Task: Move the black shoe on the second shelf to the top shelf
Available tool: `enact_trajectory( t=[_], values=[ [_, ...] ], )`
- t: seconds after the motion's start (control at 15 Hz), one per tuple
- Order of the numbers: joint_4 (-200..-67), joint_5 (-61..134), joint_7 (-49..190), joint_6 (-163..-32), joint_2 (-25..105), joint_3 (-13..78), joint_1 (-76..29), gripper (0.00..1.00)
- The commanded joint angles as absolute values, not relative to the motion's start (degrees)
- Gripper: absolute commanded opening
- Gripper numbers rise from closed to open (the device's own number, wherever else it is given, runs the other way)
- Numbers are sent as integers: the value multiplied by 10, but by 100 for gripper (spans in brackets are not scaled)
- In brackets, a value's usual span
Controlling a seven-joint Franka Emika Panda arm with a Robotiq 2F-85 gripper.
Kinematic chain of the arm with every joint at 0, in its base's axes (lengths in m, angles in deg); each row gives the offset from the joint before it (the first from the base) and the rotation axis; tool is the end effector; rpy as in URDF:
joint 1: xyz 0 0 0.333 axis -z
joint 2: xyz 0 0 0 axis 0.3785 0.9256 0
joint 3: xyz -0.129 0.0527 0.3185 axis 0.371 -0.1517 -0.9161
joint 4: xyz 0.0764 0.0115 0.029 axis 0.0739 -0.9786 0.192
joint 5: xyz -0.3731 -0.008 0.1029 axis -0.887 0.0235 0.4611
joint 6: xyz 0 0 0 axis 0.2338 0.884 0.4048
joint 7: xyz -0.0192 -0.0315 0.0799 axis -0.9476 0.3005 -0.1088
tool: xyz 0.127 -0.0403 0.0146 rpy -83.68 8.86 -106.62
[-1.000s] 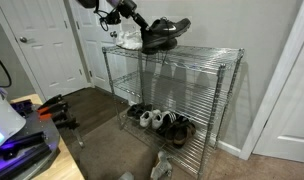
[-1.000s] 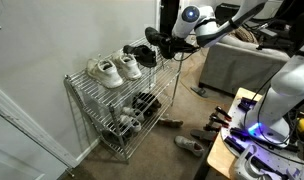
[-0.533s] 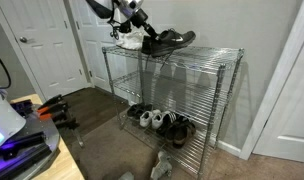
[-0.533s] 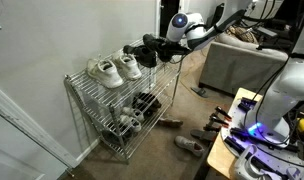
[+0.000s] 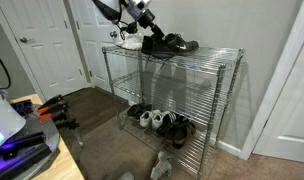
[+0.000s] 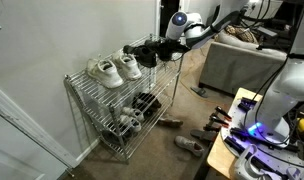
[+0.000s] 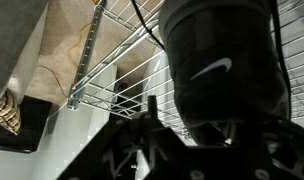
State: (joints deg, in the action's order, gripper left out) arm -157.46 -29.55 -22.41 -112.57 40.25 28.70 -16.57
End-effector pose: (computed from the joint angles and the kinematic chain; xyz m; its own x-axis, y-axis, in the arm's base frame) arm 0.6275 -0.0554 0.3370 0.5119 -0.5084 0.6925 -0.7269 -0.6859 0.0338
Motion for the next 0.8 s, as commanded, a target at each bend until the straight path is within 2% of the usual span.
enact_trajectory(
  t=[0.0,0.07,0.2,0.73],
  values=[
    [-1604,-302,-215,-1157,380,285,-162,92],
    [-1614,-312,-222,-1165,369,285,-164,97],
    [-1627,-327,-229,-1170,353,286,-167,100],
    [-1735,-397,-252,-1161,214,275,-188,100]
  ],
)
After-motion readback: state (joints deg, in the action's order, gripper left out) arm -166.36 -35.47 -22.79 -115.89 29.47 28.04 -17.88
